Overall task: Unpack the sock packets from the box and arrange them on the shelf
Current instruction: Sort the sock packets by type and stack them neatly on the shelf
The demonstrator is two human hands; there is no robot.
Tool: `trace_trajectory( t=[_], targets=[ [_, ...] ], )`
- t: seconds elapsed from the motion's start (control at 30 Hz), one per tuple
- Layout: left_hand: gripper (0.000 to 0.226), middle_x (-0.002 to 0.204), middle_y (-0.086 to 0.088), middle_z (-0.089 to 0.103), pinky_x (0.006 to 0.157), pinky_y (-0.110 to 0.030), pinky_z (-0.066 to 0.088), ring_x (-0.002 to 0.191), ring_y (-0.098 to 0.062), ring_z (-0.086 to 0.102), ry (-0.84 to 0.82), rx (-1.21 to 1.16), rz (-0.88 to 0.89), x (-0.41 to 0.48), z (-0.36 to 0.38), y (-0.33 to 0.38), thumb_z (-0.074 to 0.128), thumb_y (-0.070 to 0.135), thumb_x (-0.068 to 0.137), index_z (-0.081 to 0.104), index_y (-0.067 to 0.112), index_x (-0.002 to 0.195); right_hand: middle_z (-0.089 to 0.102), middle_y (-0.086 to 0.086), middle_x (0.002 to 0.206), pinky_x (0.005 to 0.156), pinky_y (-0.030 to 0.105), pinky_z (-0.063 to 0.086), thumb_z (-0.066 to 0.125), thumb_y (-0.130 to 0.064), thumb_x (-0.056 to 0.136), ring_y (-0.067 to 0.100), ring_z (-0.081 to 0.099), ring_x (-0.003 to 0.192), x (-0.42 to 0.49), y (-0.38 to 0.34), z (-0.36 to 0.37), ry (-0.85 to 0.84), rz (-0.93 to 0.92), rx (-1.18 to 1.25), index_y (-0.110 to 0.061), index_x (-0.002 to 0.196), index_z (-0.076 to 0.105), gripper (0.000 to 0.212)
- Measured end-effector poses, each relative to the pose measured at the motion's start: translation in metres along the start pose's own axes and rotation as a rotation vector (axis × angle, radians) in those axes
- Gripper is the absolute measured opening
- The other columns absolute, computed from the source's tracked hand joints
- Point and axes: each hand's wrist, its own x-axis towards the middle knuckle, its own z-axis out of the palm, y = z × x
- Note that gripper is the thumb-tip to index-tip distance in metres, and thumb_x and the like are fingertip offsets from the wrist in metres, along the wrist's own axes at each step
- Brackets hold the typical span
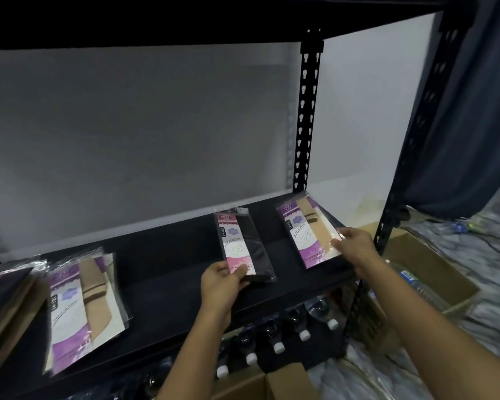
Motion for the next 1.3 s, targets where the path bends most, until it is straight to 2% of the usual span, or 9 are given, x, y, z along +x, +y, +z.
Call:
trace_trajectory(
  t=[0.2, 0.3, 0.47, 0.53, 0.63, 0.7, 0.87, 1.13, 1.3],
  targets=[
    [0.019, 0.097, -0.014, 0.074, 0.065, -0.024, 0.057, 0.084, -0.021, 0.073, 0.003, 0.046, -0.041, 0.008, 0.01, -0.01, 0.069, 0.001, 0.086, 0.062, -0.003, 0.104, 0.061, 0.017, 0.124, 0.081, 0.03, 0.048, 0.061, 0.002, 0.087, 0.027, 0.06, 0.101, 0.016, 0.008, -0.001, 0.009, 0.013, -0.093, 0.0, 0.125, 0.055, 0.039],
    [0.019, 0.095, -0.013, 0.074, 0.065, -0.026, 0.06, 0.071, -0.017, 0.074, 0.002, 0.136, -0.066, 0.005, 0.015, -0.012, 0.072, 0.004, 0.085, 0.063, -0.002, 0.1, 0.062, 0.017, 0.122, 0.081, 0.031, 0.049, 0.06, 0.001, 0.086, 0.031, 0.059, 0.109, 0.024, 0.011, -0.001, 0.02, -0.006, -0.195, 0.0, 0.121, 0.059, 0.035],
    [0.026, 0.09, -0.006, 0.07, 0.04, -0.021, 0.048, 0.043, -0.017, 0.066, 0.021, 0.63, 0.013, -0.008, 0.024, 0.0, 0.071, 0.034, 0.085, 0.062, 0.01, 0.092, 0.065, 0.018, 0.115, 0.076, 0.027, 0.043, 0.055, -0.001, 0.087, 0.033, 0.059, 0.105, 0.031, 0.011, 0.002, 0.028, -0.041, -0.38, -0.001, 0.114, 0.064, 0.029],
    [0.035, 0.092, -0.004, 0.069, 0.044, -0.022, 0.049, 0.055, -0.02, 0.07, 0.012, 0.804, 0.069, -0.009, 0.026, 0.001, 0.07, 0.043, 0.083, 0.064, 0.01, 0.093, 0.064, 0.02, 0.116, 0.076, 0.026, 0.041, 0.054, 0.0, 0.087, 0.035, 0.058, 0.108, 0.034, 0.014, 0.002, 0.039, -0.058, -0.44, 0.001, 0.114, 0.064, 0.029],
    [0.052, 0.109, -0.007, 0.067, 0.068, -0.027, 0.049, 0.097, -0.026, 0.067, 0.022, 0.951, 0.141, -0.009, 0.028, -0.003, 0.068, 0.051, 0.08, 0.061, 0.009, 0.11, 0.06, 0.022, 0.121, 0.088, 0.033, 0.046, 0.055, -0.003, 0.086, 0.038, 0.052, 0.116, 0.037, 0.022, 0.003, 0.076, -0.073, -0.514, 0.0, 0.119, 0.062, 0.034],
    [0.057, 0.115, -0.009, 0.064, 0.075, -0.03, 0.05, 0.106, -0.029, 0.063, 0.022, 0.965, 0.176, -0.01, 0.03, -0.004, 0.069, 0.049, 0.081, 0.053, 0.007, 0.117, 0.057, 0.024, 0.123, 0.096, 0.037, 0.044, 0.054, -0.004, 0.086, 0.039, 0.045, 0.122, 0.039, 0.026, 0.004, 0.099, -0.08, -0.522, -0.002, 0.122, 0.06, 0.036],
    [0.057, 0.118, -0.008, 0.065, 0.086, -0.035, 0.054, 0.108, -0.028, 0.063, 0.003, 0.964, 0.235, -0.009, 0.027, -0.004, 0.072, 0.045, 0.08, 0.05, 0.011, 0.121, 0.056, 0.021, 0.125, 0.102, 0.043, 0.042, 0.054, -0.004, 0.085, 0.04, 0.041, 0.121, 0.037, 0.034, 0.005, 0.131, -0.169, -0.578, -0.002, 0.119, 0.063, 0.035],
    [0.045, 0.107, -0.001, 0.068, 0.073, -0.024, 0.049, 0.096, -0.019, 0.066, 0.009, 0.899, 0.301, -0.012, 0.021, -0.008, 0.073, 0.04, 0.082, 0.056, 0.012, 0.114, 0.057, 0.023, 0.116, 0.093, 0.042, 0.04, 0.054, -0.006, 0.087, 0.04, 0.041, 0.114, 0.028, 0.039, 0.01, 0.19, -0.244, -0.683, -0.002, 0.112, 0.066, 0.028],
    [0.043, 0.104, 0.0, 0.069, 0.074, -0.024, 0.05, 0.093, -0.018, 0.066, 0.025, 0.877, 0.321, -0.011, 0.019, -0.01, 0.074, 0.039, 0.082, 0.058, 0.012, 0.112, 0.061, 0.021, 0.104, 0.087, 0.045, 0.048, 0.057, -0.009, 0.085, 0.042, 0.05, 0.108, 0.026, 0.045, 0.006, 0.144, -0.273, -0.568, 0.0, 0.098, 0.069, 0.02]
  ],
)
